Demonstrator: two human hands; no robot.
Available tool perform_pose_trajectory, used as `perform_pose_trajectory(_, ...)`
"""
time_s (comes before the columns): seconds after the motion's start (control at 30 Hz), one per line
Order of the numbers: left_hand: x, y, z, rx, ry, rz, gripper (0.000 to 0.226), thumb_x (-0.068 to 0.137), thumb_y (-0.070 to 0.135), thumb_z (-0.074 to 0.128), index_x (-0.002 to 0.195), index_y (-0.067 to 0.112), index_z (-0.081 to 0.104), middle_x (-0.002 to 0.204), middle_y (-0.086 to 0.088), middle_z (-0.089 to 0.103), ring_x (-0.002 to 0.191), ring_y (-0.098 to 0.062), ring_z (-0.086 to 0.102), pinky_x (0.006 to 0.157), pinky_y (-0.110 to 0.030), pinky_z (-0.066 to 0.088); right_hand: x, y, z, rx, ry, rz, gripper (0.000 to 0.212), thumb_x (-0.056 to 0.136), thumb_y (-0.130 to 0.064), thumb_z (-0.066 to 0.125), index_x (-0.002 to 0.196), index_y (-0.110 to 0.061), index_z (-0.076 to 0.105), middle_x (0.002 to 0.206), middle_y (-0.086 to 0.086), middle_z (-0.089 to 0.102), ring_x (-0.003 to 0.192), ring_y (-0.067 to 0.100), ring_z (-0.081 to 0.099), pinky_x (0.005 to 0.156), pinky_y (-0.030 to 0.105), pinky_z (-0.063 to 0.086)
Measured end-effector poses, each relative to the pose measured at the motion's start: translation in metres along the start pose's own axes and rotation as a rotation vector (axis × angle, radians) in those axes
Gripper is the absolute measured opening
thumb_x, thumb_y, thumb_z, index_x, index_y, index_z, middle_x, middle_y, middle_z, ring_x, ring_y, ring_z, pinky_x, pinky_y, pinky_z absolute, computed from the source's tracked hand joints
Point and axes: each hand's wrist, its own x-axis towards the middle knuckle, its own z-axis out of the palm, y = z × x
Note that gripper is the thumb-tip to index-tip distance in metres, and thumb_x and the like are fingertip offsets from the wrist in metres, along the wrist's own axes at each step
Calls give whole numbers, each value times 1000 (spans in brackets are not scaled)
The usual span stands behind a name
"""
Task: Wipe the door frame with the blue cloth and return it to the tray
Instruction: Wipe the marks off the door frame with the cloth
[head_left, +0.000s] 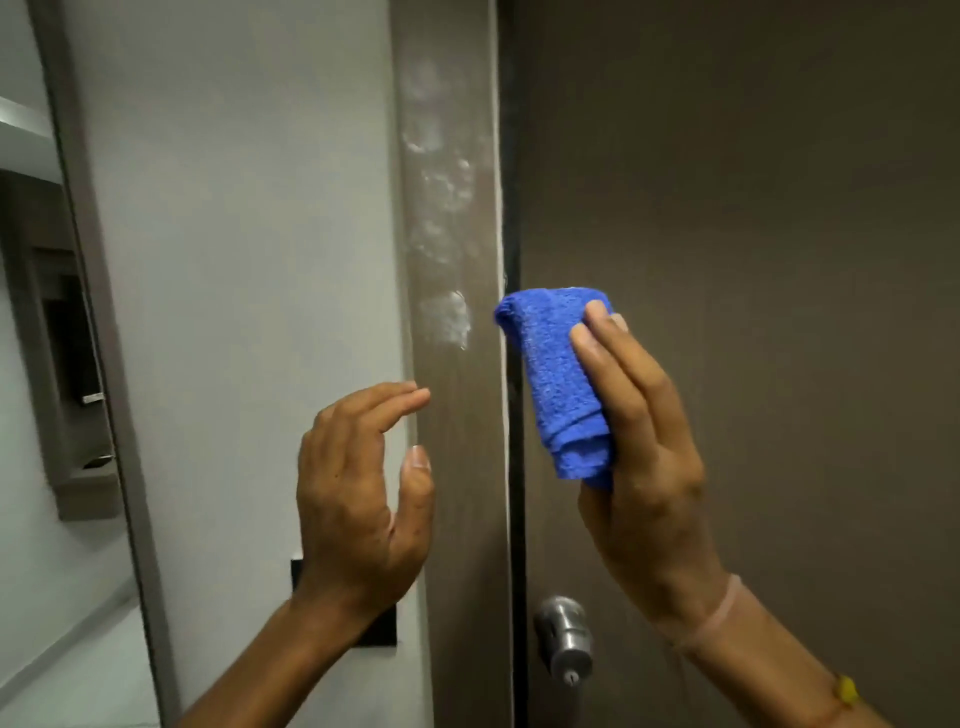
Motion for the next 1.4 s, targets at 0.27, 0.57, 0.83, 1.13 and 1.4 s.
perform_pose_trajectory(0.27,76,-65,20,225,112,-34,46,85,15,38,130,6,46,138,-14,49,131,-26,42,109,-39,32,39,18,57,-364,-302,-213,46,90,-6,42,135,-8,48,141,19,49,131,44,41,94,62,46)
perform_pose_trajectory(0.57,77,-110,48,522,33,144,53,90,13,32,142,1,29,152,-16,25,144,-26,20,118,-46,19,12,37,82,-384,-520,-161,83,75,-46,44,149,-20,19,161,3,6,148,25,-8,118,54,-3)
perform_pose_trajectory(0.83,77,-110,47,545,29,135,55,90,15,30,142,-2,27,151,-19,23,143,-27,20,119,-41,15,42,31,116,-581,-277,-38,56,95,-50,32,146,-28,28,156,11,19,142,43,2,112,66,10)
perform_pose_trajectory(1.13,77,-107,48,559,8,108,56,90,15,31,143,0,22,152,-18,20,143,-28,20,119,-42,16,15,20,123,-627,-228,60,66,88,-43,41,148,-27,19,157,11,18,141,44,7,110,66,13)
perform_pose_trajectory(1.4,78,-103,46,585,-10,107,55,90,16,30,142,-2,25,150,-20,23,142,-31,23,118,-41,15,87,22,127,-684,-207,78,62,91,-46,45,146,-27,25,155,13,29,140,48,19,107,68,26)
